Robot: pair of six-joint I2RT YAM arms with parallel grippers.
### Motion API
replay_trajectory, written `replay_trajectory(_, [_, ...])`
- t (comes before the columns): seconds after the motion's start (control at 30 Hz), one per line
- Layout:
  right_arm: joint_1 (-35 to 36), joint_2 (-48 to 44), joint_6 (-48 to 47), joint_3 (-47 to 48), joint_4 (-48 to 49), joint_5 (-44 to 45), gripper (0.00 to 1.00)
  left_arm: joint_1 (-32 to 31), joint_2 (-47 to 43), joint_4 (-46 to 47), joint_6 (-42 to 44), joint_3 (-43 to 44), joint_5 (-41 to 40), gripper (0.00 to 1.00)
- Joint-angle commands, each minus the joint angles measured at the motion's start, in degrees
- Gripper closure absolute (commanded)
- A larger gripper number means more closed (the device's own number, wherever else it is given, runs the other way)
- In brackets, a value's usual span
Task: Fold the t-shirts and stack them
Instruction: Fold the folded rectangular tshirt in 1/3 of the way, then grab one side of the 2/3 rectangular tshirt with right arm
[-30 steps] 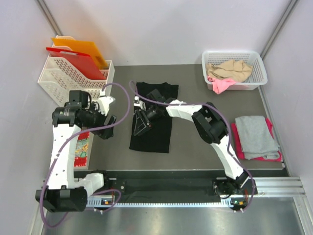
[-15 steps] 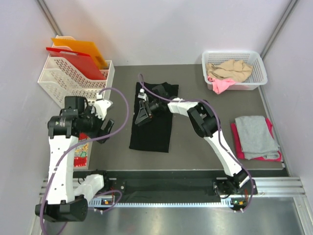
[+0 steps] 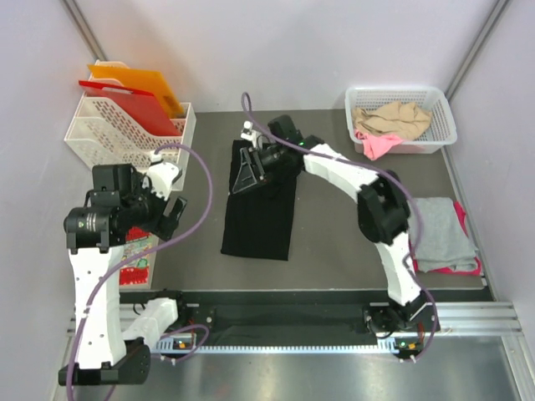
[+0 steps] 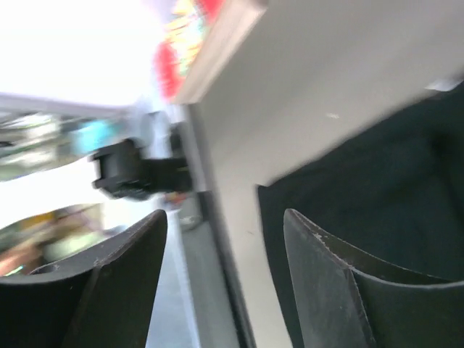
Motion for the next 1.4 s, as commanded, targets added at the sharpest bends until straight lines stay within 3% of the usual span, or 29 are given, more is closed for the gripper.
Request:
replay_trajectory(0.0, [5.31,-13.36,-20.49,-0.75,-26.28,28.59,0.35,-0.11,-2.4,-2.49,-2.9,2.57,-1.92,0.1])
replay_trajectory(0.03, [7.51,-14.33,-22.1,-1.63,-28.84,35.71,0.33,-0.11,-2.75,-1.97,-3.52,2.66,-2.53,0.09])
replay_trajectory(0.07, [13.01,-15.38,-23.51,-5.29,-31.3,49.01,0.3,-0.11,-3.02,-1.53,-4.13,2.92,-3.93,0.05])
replay_trajectory(0.2, [24.91,-24.79,-22.65,-19.1,-26.68,73.28,0.0,-0.11,-4.95,3.38,-8.61,1.7,-9.98,0.01])
replay_trajectory(0.27, [29.39,-27.51,-21.42,-23.93,-25.28,82.13,0.0,-0.11,-5.31,4.89,-9.23,-0.31,-11.59,0.01])
replay_trajectory(0.43, [36.7,-29.98,-16.41,-29.58,-23.86,93.32,0.0,-0.2,-3.55,7.26,-12.75,-5.23,-16.07,0.01])
replay_trajectory(0.63, [44.18,-23.5,-11.05,-27.32,-27.44,107.13,0.0,-0.02,-0.92,9.9,-15.04,-9.02,-16.34,0.01])
replay_trajectory(0.77, [47.69,-17.34,-12.69,-24.31,-27.47,106.54,0.11,-0.02,1.1,11.92,-15.56,-9.99,-16.07,0.01])
replay_trajectory(0.83, [49.18,-17.85,-15.51,-24.22,-23.71,101.13,0.12,-0.02,2.86,12.71,-15.74,-10.78,-16.86,0.01])
replay_trajectory(1.37, [47.96,-9.25,-23.08,-19.12,-16.13,92.03,0.13,0.06,8.84,15.53,-17.76,-10.0,-16.25,0.01])
